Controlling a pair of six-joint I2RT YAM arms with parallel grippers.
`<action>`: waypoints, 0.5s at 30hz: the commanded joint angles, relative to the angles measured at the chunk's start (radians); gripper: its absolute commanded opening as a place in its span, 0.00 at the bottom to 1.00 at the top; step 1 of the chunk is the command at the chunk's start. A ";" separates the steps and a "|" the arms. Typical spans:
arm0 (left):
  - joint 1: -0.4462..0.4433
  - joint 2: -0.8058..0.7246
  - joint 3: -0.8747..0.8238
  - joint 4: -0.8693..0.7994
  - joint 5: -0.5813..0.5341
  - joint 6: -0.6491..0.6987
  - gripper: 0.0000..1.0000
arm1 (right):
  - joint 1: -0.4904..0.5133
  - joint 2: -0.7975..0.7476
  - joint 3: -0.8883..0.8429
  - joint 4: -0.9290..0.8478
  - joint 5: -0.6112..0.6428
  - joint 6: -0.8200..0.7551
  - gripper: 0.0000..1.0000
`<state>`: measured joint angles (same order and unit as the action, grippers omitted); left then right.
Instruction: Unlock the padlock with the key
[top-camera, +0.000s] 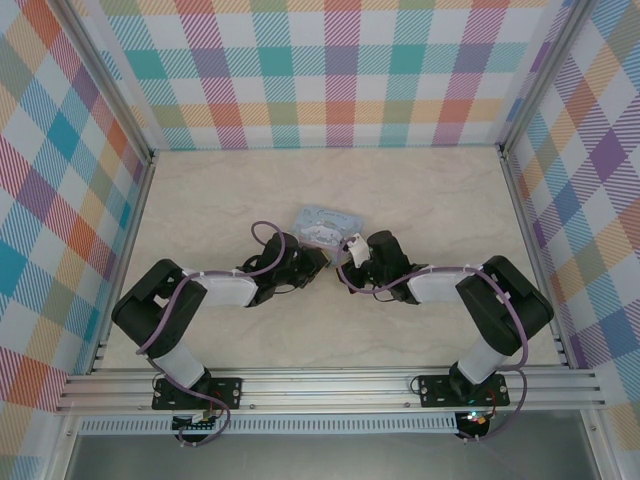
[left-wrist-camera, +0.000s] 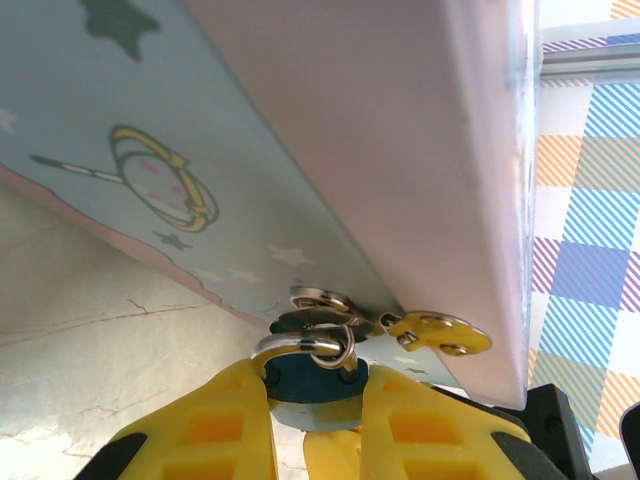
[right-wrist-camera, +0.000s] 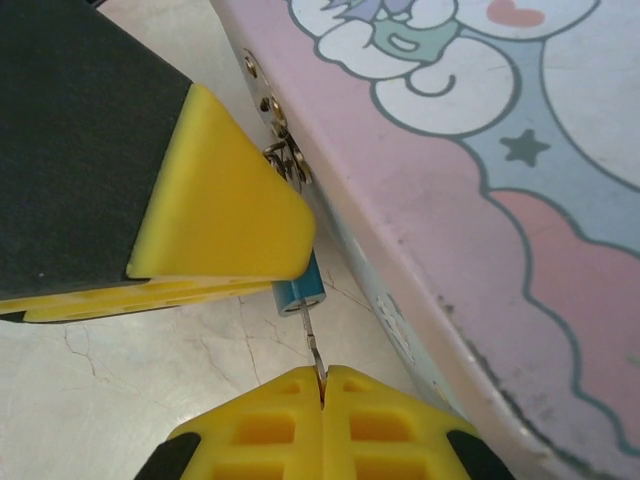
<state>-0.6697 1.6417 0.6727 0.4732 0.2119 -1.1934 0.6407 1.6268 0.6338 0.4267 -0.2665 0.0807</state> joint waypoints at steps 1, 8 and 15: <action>-0.021 -0.031 0.033 0.010 0.110 -0.003 0.09 | 0.001 -0.017 0.026 0.112 -0.076 -0.043 0.03; -0.020 -0.030 0.035 -0.025 0.107 0.024 0.08 | -0.012 -0.028 0.038 0.118 -0.106 -0.044 0.02; -0.021 -0.005 0.043 -0.017 0.115 0.025 0.08 | -0.015 -0.028 0.066 0.143 -0.140 0.010 0.02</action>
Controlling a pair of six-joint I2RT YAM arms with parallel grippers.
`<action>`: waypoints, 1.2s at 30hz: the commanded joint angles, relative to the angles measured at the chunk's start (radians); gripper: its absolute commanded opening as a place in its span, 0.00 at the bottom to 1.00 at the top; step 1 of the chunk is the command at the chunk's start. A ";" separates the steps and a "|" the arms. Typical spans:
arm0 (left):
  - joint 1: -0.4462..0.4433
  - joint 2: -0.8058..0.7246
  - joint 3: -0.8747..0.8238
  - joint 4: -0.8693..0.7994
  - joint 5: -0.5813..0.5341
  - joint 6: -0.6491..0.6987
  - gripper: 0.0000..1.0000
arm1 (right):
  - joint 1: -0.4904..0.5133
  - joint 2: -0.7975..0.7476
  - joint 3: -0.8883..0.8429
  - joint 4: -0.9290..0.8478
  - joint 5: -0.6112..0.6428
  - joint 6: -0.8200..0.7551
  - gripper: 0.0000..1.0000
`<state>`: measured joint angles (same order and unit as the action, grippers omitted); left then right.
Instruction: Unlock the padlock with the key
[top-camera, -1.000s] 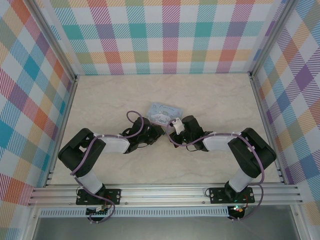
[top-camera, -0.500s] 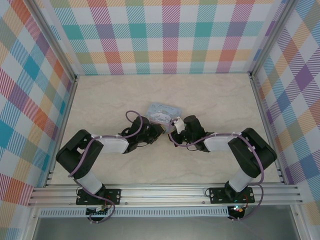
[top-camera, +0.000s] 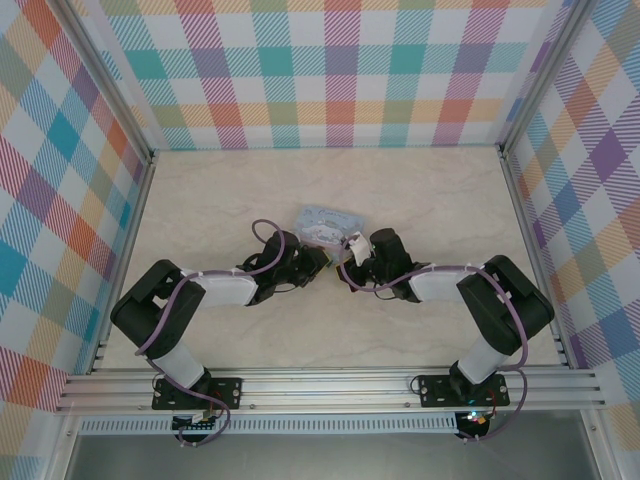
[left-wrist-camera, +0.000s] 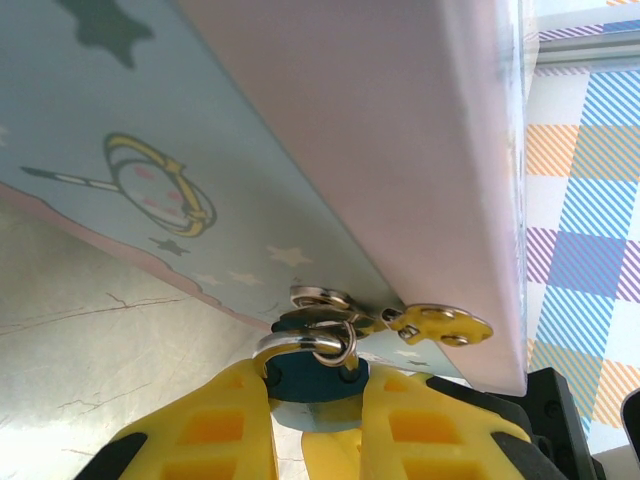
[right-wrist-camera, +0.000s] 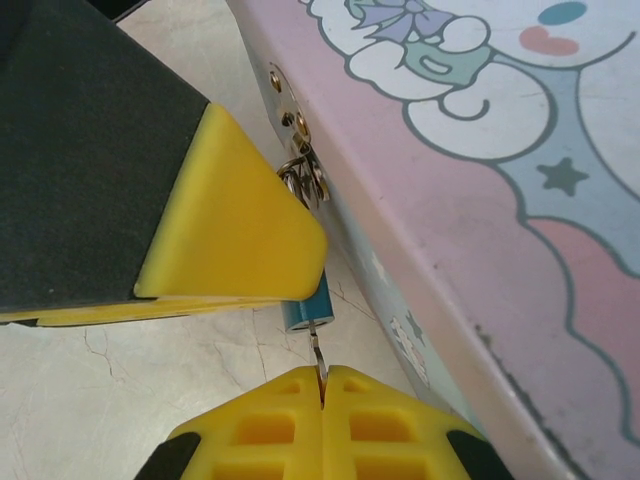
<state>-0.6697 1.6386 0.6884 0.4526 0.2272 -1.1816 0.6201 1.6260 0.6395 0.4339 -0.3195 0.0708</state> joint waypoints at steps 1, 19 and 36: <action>-0.021 0.002 0.029 0.008 0.100 0.013 0.08 | 0.006 -0.021 0.063 0.154 -0.093 0.045 0.02; -0.018 0.058 0.011 0.069 0.035 0.017 0.34 | 0.041 -0.047 0.010 0.050 0.038 0.325 0.01; 0.053 -0.242 -0.171 0.043 -0.074 0.010 0.81 | 0.042 -0.065 0.037 -0.062 0.011 0.519 0.01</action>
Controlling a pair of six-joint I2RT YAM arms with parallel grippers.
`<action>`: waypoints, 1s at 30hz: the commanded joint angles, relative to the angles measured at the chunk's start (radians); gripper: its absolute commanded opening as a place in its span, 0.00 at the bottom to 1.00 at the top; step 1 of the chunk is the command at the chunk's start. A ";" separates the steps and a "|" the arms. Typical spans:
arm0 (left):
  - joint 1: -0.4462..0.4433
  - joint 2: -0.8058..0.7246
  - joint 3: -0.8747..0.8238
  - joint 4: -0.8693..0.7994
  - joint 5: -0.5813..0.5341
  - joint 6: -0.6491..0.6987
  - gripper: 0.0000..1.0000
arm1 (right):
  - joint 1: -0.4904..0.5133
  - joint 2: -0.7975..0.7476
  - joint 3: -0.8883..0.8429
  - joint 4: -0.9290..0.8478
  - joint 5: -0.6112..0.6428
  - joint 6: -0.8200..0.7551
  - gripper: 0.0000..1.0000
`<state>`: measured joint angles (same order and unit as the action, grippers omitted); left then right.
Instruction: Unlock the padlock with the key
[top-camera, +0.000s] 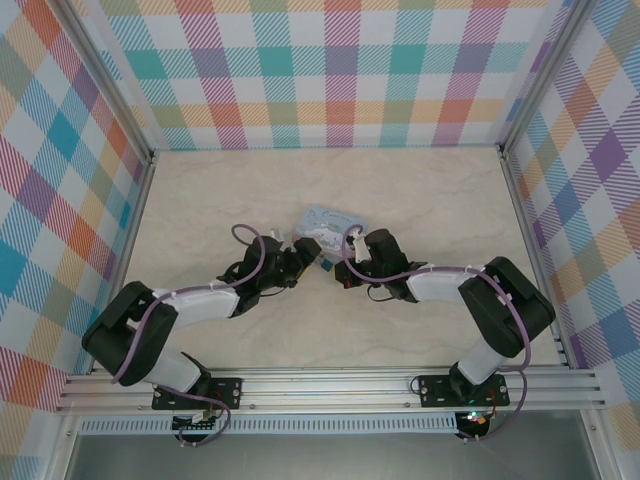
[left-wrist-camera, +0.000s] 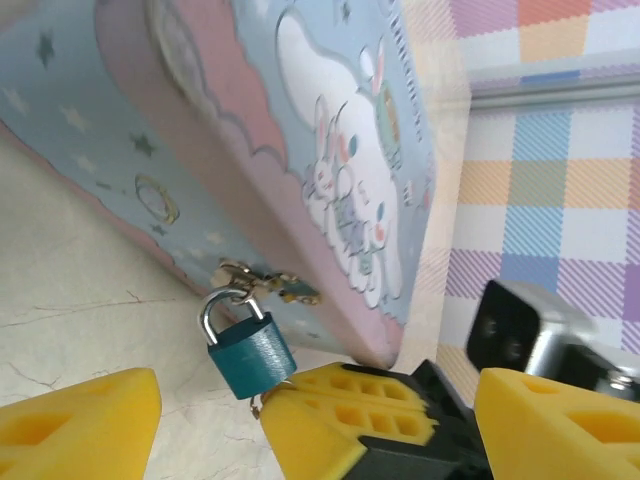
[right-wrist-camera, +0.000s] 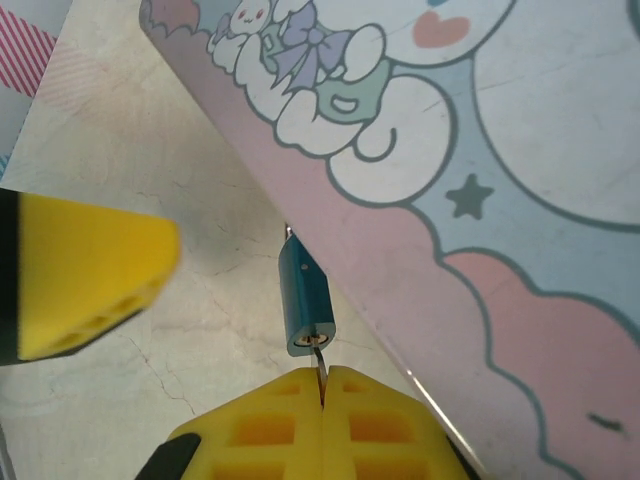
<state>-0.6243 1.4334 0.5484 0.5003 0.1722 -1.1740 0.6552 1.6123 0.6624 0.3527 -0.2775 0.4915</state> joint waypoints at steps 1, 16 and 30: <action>0.008 -0.049 -0.042 -0.001 -0.020 -0.002 0.80 | 0.007 -0.060 0.007 0.016 -0.018 0.135 0.01; -0.058 -0.014 -0.114 0.156 -0.032 -0.128 0.61 | 0.069 -0.115 -0.049 0.022 0.060 0.458 0.02; -0.130 0.098 -0.079 0.251 -0.090 -0.202 0.47 | 0.075 -0.097 -0.054 0.057 0.059 0.476 0.02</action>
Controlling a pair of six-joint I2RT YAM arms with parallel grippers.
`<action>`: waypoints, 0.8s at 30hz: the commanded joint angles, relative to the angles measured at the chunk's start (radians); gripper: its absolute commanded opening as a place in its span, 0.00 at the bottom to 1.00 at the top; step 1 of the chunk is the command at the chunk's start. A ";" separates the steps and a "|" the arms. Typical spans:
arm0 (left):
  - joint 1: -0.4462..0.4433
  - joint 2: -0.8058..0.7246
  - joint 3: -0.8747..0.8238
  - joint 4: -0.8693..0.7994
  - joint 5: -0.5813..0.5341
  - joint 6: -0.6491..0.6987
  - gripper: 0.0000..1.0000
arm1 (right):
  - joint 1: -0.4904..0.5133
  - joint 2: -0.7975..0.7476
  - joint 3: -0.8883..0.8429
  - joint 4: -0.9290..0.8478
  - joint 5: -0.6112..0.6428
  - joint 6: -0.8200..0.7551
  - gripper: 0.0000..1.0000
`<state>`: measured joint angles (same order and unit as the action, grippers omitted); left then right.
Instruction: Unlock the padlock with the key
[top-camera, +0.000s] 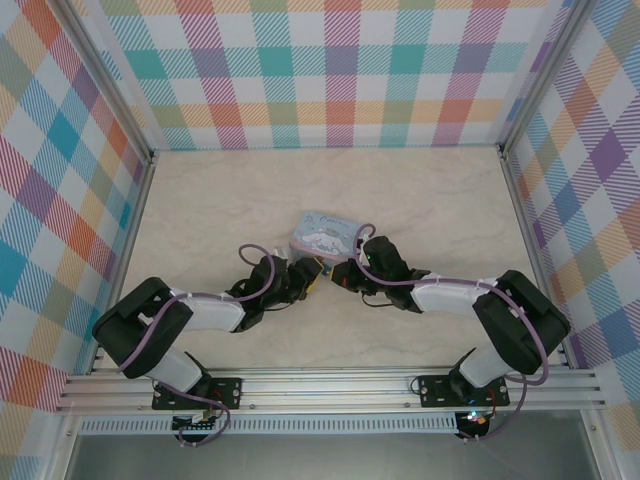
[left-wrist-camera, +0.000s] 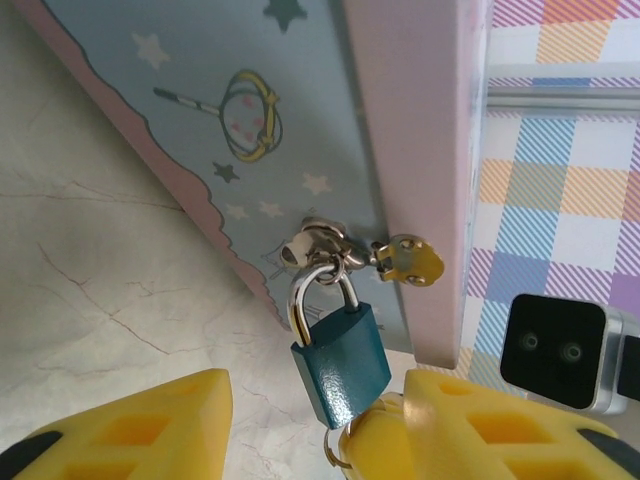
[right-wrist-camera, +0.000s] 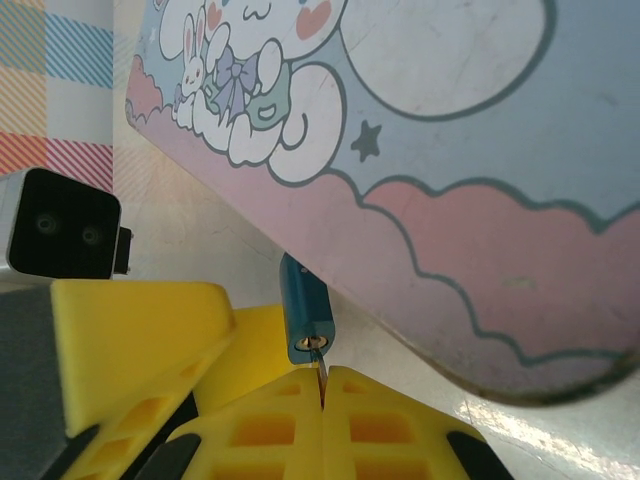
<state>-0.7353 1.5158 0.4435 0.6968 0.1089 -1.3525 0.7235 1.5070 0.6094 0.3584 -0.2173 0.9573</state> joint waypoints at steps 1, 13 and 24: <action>-0.021 0.022 0.029 0.058 -0.030 -0.029 0.45 | 0.008 0.010 0.000 0.055 -0.004 0.011 0.02; -0.035 0.074 0.031 0.124 -0.083 -0.088 0.32 | 0.010 0.018 -0.001 0.072 -0.013 0.026 0.02; -0.054 0.119 0.043 0.181 -0.084 -0.150 0.23 | 0.020 0.037 0.003 0.078 -0.010 0.037 0.02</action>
<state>-0.7658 1.6325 0.4644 0.8154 0.0383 -1.4784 0.7326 1.5333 0.6094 0.3695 -0.2138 0.9878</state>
